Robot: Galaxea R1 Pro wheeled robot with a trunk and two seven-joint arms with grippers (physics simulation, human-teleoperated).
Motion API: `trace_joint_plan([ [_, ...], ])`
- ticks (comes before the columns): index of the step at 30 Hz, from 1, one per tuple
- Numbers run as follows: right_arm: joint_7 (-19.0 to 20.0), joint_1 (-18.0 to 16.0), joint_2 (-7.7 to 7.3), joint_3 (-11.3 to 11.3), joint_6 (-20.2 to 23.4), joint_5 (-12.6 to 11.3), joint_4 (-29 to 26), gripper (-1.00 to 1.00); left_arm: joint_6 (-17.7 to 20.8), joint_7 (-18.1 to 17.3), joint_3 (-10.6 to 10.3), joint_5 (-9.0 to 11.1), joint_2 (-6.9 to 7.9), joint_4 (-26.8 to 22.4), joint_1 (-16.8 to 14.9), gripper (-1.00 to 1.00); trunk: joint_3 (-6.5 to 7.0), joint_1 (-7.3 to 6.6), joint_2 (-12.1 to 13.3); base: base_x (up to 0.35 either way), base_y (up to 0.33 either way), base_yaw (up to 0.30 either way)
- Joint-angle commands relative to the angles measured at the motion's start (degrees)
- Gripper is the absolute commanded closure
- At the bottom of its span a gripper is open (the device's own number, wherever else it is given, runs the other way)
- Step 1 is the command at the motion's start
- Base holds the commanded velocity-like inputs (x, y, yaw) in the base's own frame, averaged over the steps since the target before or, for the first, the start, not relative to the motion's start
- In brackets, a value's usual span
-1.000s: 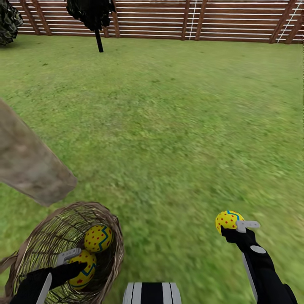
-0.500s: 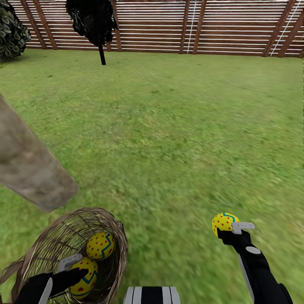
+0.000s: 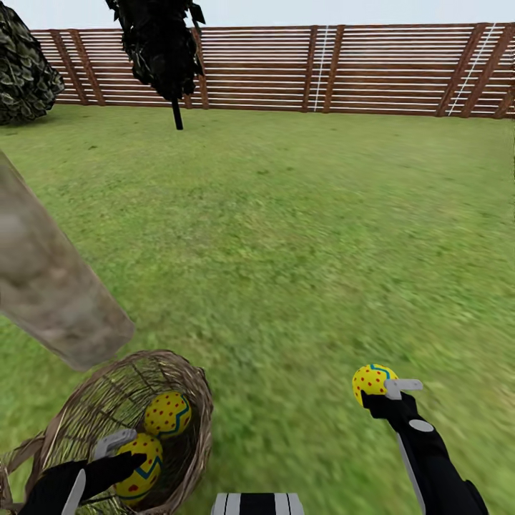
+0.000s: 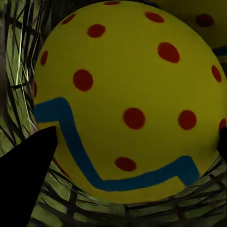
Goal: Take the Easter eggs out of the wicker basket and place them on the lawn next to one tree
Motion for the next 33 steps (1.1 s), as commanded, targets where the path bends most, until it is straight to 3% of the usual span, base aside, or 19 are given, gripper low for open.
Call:
trace_joint_plan([
  [1,0.6,-0.1,-0.05,-0.2,0.3,0.6,-0.2,1.0,0.4,-0.1,0.2,0.3,0.26,-0.2,0.0,1.0,0.19,-0.03,0.0,0.0,0.0,0.0],
  [4,0.6,0.0,-0.15,-0.2,0.3,0.6,-0.3,1.0,0.4,-0.5,0.5,0.6,2.85,-0.1,0.0,1.0,0.85,-0.11,0.0,0.0,0.0,0.0],
  [6,0.6,0.0,-0.16,-0.2,0.3,0.6,-0.3,1.0,0.4,-0.5,0.5,0.6,3.21,-0.2,0.0,1.0,1.29,-0.16,0.1,0.0,0.0,0.0],
  [33,0.6,0.0,-0.08,-0.2,0.3,0.6,0.0,1.0,0.4,-0.2,0.1,1.0,2.38,0.6,0.0,1.0,7.27,-0.86,0.4,-0.027,-0.014,0.0],
])
